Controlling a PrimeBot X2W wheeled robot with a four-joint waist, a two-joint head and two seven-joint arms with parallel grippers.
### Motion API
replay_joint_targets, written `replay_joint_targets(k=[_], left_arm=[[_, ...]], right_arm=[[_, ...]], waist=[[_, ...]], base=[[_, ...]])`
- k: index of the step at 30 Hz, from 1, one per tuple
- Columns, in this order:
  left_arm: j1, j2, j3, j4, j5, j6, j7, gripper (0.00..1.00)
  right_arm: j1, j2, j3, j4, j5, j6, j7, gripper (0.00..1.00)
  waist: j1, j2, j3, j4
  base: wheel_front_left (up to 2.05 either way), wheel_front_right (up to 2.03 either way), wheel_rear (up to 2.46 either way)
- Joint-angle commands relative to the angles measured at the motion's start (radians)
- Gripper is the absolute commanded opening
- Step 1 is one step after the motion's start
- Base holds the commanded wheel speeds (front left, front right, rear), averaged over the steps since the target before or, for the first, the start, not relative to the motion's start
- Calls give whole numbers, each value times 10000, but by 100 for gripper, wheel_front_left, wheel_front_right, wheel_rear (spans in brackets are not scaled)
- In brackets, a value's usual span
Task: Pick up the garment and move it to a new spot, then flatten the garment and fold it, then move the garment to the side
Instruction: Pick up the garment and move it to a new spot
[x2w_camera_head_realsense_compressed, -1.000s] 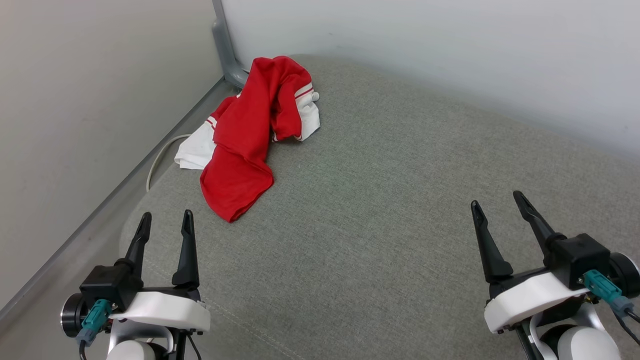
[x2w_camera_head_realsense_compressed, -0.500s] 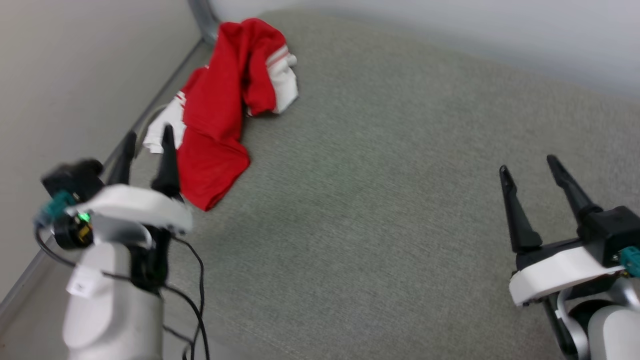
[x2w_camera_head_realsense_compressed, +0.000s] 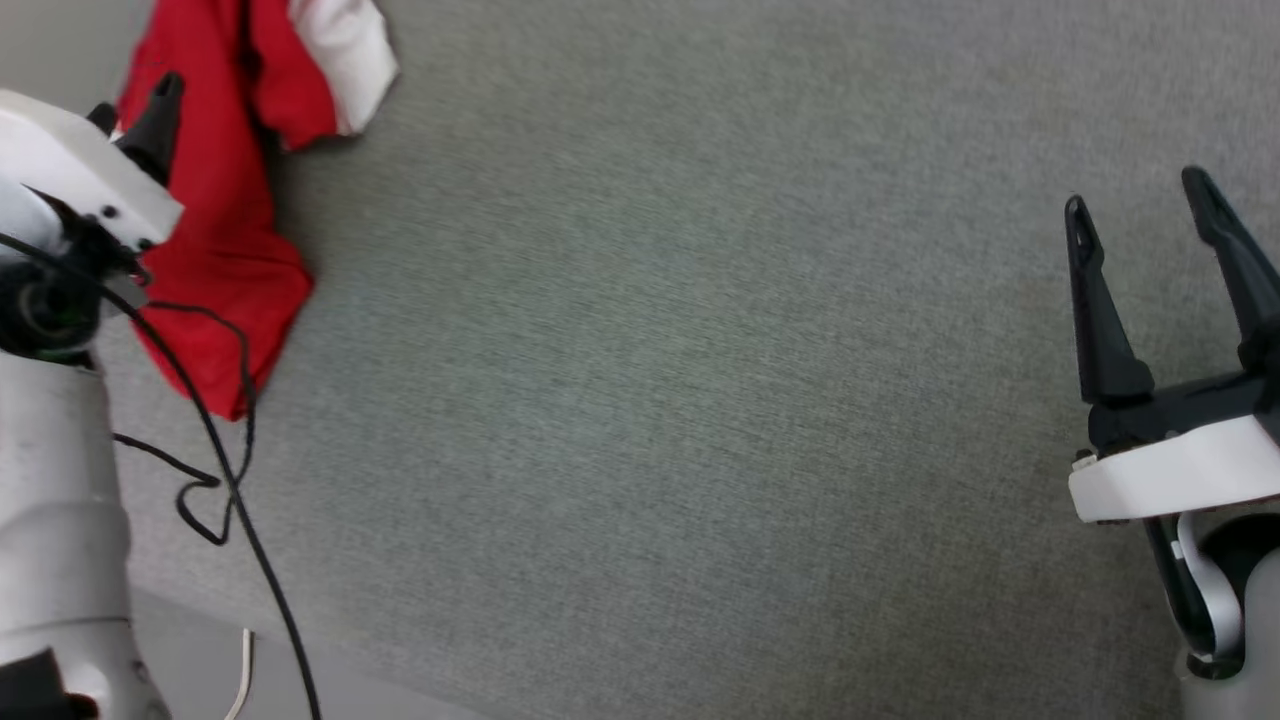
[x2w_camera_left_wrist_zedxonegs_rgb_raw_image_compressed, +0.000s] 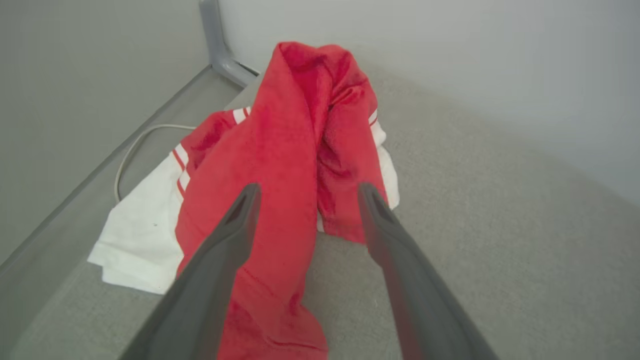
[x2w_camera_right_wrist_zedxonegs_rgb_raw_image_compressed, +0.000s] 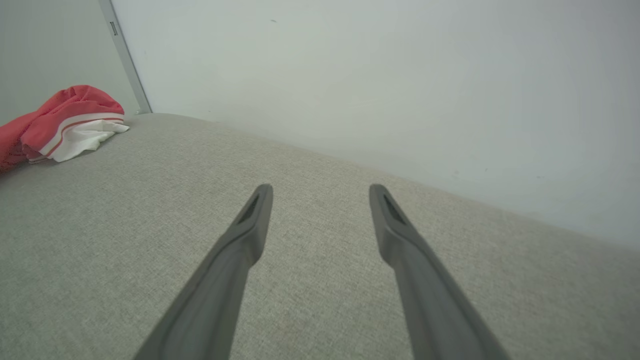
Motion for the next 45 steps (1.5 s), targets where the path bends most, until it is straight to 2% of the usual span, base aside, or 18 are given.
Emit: replay_joint_targets(k=[1, 4, 7, 12, 15, 16, 17, 18, 19, 23, 24, 25, 31, 32, 39, 43, 45], left_arm=[[-205, 145, 56, 132, -96, 52, 263, 100], [-385, 545, 128, 801, -327, 152, 1404, 100], [-292, 883, 266, 1313, -476, 305, 2110, 100], [248, 869, 319, 2055, -650, 584, 3029, 100], [520, 895, 226, 2330, -658, 565, 3335, 100], [553, 869, 216, 2327, -662, 565, 3303, 27], [551, 826, 235, 2292, -681, 567, 3147, 0], [526, 849, 232, 2265, -654, 547, 3016, 0], [273, 1017, 199, 1905, -343, 612, 1913, 0], [29, 1179, 150, 1538, 125, 689, 235, 0], [-34, 1115, 64, 1333, 390, 653, -1000, 0], [-47, 1014, 28, 1167, 480, 549, -1741, 0], [223, 850, -240, 825, 851, 318, -3499, 0], [392, 726, -493, 584, 1068, 235, -4095, 0], [740, 333, -1093, -188, 1327, 54, -4560, 0], [1016, -45, -1559, -913, 1377, -39, -4365, 0], [1281, -250, -1803, -1243, 1203, -103, -3923, 0]], right_arm=[[-245, -62, 47, -103, -7, -10, -2, 100], [-465, -103, 154, -274, -35, -10, 32, 100], [-625, -85, 248, -352, -4, -12, 46, 100], [-714, -71, 156, -482, 23, -10, 81, 100], [-693, -62, 96, -516, 19, -10, 118, 100], [-684, -44, 70, -513, 7, -10, 136, 100], [-669, -28, 51, -497, -8, -10, 156, 100], [-656, -16, 64, -491, -11, -10, 142, 100], [-595, 4, 105, -421, 3, -10, 100, 100], [-410, 73, 66, -200, 82, -10, -23, 100], [-221, 192, -7, 43, 137, -10, -164, 100], [-95, 288, -78, 151, 162, -10, -253, 100], [439, 595, -417, 528, 349, -10, -563, 100], [757, 687, -578, 687, 446, -10, -693, 100], [1324, 761, -907, 878, 820, -10, -855, 100], [1577, 762, -981, 961, 1157, -10, -930, 100], [1621, 762, -918, 979, 1304, -10, -979, 100]], waist=[[-3, 0, 819, -557], [-3, 0, 1228, -740], [-3, 0, 1438, -939], [-3, 0, 1590, -1056], [-3, 0, 1543, -1035], [-3, 0, 1503, -1010], [-3, 0, 1445, -976], [-3, 0, 1384, -947], [-3, 0, 1065, -859], [-3, 0, 391, -770], [-3, 0, -241, -729], [-3, 0, -650, -728], [-3, 0, -1833, -830], [-3, 0, -2368, -981], [-3, 0, -3154, -1463], [-3, 0, -3448, -1980], [-3, 0, -3528, -2349]], base=[[0, 0, 0], [0, 0, 0], [0, 0, 0], [0, 0, 0], [0, 0, 0], [0, 0, 0], [0, 0, 0], [0, 0, 0], [0, 0, 0], [0, 0, 0], [0, 0, 0], [0, 0, 0], [0, 0, 0], [0, 0, 0], [0, 0, 0], [0, 0, 0], [0, 0, 0]])
